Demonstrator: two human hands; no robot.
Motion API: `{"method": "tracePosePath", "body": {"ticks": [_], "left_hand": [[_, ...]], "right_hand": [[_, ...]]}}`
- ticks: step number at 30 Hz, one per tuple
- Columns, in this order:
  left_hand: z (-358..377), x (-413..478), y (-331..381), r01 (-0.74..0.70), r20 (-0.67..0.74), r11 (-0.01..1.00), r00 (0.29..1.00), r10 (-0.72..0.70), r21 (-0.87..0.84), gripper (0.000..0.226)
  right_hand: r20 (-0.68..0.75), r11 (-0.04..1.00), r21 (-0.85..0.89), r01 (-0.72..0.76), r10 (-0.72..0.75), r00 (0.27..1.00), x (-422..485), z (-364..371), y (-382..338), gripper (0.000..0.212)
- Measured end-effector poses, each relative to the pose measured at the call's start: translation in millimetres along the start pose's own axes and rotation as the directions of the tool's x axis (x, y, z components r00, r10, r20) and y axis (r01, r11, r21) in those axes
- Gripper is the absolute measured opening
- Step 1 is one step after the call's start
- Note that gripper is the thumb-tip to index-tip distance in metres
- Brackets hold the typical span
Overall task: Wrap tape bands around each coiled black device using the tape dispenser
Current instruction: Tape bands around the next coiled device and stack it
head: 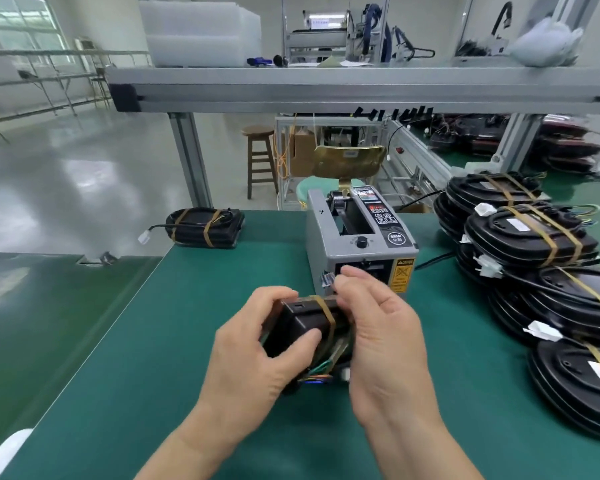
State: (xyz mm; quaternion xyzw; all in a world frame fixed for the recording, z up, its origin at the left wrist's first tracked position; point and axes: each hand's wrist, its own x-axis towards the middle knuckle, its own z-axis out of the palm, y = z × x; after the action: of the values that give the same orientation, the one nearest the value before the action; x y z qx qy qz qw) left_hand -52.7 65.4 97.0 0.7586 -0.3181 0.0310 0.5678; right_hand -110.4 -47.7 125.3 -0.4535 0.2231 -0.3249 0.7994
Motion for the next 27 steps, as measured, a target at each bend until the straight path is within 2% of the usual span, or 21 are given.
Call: {"method": "tracePosePath", "body": {"ticks": [3, 6, 9, 13, 18, 27], "left_hand": [[22.0, -2.7, -22.8, 0.055, 0.061, 0.955, 0.997, -0.039, -0.29, 0.04], [39.7, -4.9, -33.9, 0.086, 0.092, 0.906, 0.994, -0.052, -0.414, 0.042], [50.5, -7.7, -36.8, 0.081, 0.108, 0.893, 0.993, -0.037, -0.444, 0.042], [54.8, -10.7, -33.6, 0.078, 0.088, 0.866, 0.995, -0.039, -0.494, 0.044], [54.7, -14.9, -32.1, 0.052, 0.048, 0.846, 0.998, -0.031, -0.53, 0.052], [54.3, -15.8, -35.0, -0.006, 0.016, 0.87, 1.0, 0.016, -0.493, 0.04]], "right_hand": [[-0.045, 0.976, -0.139, 0.166, -0.174, 0.984, 7.5, -9.3, -2.3, 0.023], [-0.051, 0.926, -0.302, 0.225, -0.251, 0.967, 12.0, -23.3, 3.7, 0.014], [-0.011, 0.852, -0.467, 0.237, -0.274, 0.962, 12.6, -36.6, 15.9, 0.016], [0.032, 0.797, -0.545, 0.262, -0.292, 0.956, 7.7, -41.3, 28.4, 0.022], [0.075, 0.76, -0.591, 0.27, -0.282, 0.957, 2.4, -40.6, 35.6, 0.024], [0.066, 0.788, -0.557, 0.261, -0.271, 0.96, 0.7, -40.5, 35.5, 0.026]]}}
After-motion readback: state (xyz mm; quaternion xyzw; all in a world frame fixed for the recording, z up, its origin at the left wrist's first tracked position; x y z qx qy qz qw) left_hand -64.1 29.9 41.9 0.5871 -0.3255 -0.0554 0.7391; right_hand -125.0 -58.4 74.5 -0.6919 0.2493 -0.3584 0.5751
